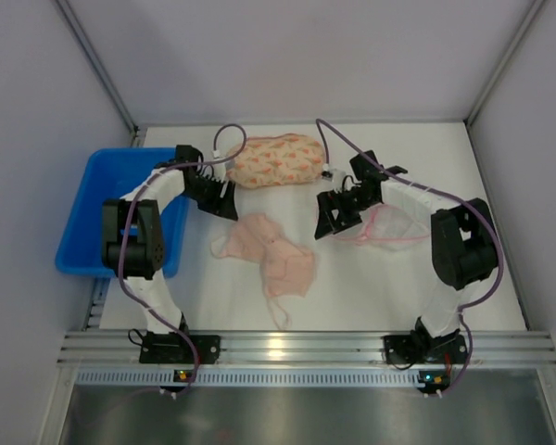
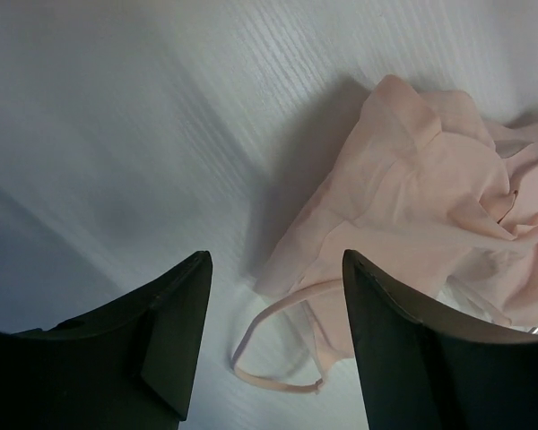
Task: Place the bra in the laundry bag and zip it closed
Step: Adjust the bra at the center of the board.
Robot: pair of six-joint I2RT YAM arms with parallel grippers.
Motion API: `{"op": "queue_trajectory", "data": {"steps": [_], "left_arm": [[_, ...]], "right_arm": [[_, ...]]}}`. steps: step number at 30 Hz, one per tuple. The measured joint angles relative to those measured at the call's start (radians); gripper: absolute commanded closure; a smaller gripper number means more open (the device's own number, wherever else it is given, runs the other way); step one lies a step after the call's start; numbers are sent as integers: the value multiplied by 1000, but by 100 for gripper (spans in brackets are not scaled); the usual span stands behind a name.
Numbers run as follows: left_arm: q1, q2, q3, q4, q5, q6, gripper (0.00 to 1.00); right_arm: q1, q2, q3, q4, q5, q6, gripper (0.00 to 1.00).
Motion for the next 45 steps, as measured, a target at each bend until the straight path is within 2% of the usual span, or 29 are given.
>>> {"op": "queue_trajectory", "data": {"steps": [6, 9, 10, 12, 13, 14, 15, 20, 29, 34, 39, 42, 43, 44, 45], "left_arm": [[-8, 64, 1, -1, 37, 23, 39], [-8, 82, -3, -2, 45, 33, 53], [-8, 85, -8, -2, 49, 38, 64], [-8, 86, -16, -7, 53, 43, 76], [-8, 86, -18, -9, 55, 43, 90], [-8, 85, -19, -9, 56, 40, 98], [-8, 83, -19, -9, 58, 41, 100], [-8, 11, -21, -15, 55, 35, 100], [-37, -292, -68, -30, 77, -6, 100], [-203, -412, -169, -39, 63, -9, 100], [-369, -424, -266, -43, 43, -26, 100], [-422, -415, -295, -37, 26, -46, 100], [-441, -404, -296, -32, 19, -55, 96], [-453, -392, -296, -26, 16, -61, 80], [-467, -374, -296, -17, 11, -64, 75]], "right_arm": [[35, 28, -57, 70, -17, 19, 12], [47, 30, -107, 98, -20, 26, 12], [51, 30, -119, 104, -20, 27, 12], [58, 31, -142, 110, -20, 29, 11], [61, 32, -148, 112, -21, 30, 11], [63, 32, -152, 115, -23, 31, 11], [64, 33, -154, 119, -29, 32, 11], [79, 33, -163, 146, -49, 45, 12], [117, 34, -176, 177, -98, 94, 14], [100, 33, -176, 177, -118, 109, 15], [36, 32, -180, 177, -123, 121, 17], [-11, 24, -189, 174, -122, 128, 17], [-27, 19, -189, 171, -121, 132, 17], [-36, 15, -189, 171, -121, 132, 17], [-47, 8, -189, 171, -121, 134, 16]]}}
